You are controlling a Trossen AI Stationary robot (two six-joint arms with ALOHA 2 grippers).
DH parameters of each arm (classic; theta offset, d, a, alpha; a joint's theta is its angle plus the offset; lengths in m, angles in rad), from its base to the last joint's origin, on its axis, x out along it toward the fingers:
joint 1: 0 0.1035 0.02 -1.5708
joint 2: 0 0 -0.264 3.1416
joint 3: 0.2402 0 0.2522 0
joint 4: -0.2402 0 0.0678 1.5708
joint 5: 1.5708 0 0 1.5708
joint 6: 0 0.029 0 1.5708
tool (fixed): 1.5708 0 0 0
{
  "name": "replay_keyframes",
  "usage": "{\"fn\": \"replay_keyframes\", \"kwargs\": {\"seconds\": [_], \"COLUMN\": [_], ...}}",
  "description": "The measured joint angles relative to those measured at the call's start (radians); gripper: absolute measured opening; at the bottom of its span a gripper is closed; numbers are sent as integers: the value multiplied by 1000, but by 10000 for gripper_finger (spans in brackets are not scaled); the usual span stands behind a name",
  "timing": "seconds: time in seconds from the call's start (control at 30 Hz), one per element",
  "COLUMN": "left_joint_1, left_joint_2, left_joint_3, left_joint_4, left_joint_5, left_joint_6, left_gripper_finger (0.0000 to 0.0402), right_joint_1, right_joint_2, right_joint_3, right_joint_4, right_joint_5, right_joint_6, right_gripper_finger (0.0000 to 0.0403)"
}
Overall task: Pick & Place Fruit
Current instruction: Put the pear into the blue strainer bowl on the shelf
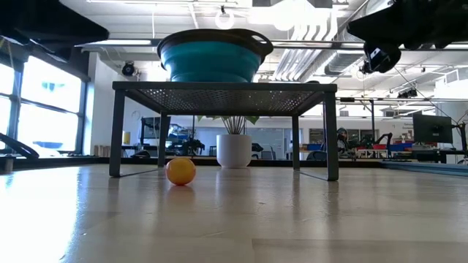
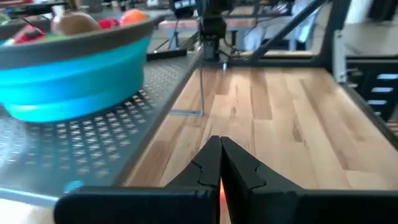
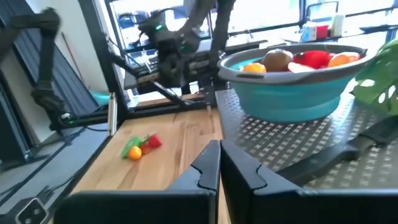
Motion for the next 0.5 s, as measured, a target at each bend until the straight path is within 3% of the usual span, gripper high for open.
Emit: {"fn": "replay_keyframes", "kwargs": {"seconds": [0.3, 0.5], "left_joint_1": [0, 0], "left_joint_2": [346, 480], "left_joint_3": [236, 458], "left_joint_4": [-11, -271], "left_joint_5": [-140, -144], "left_joint_6": [-247, -454], "left_gripper_finger": [0, 0], "right_joint_1": [-32, -32], "right_joint_2": [-1, -15], "right_joint_3": [0, 1], "right_joint_4": [-12, -124], "right_joint_5": [-2, -41], "right_joint_6": [-18, -15], "right_gripper_finger": [4, 4]}}
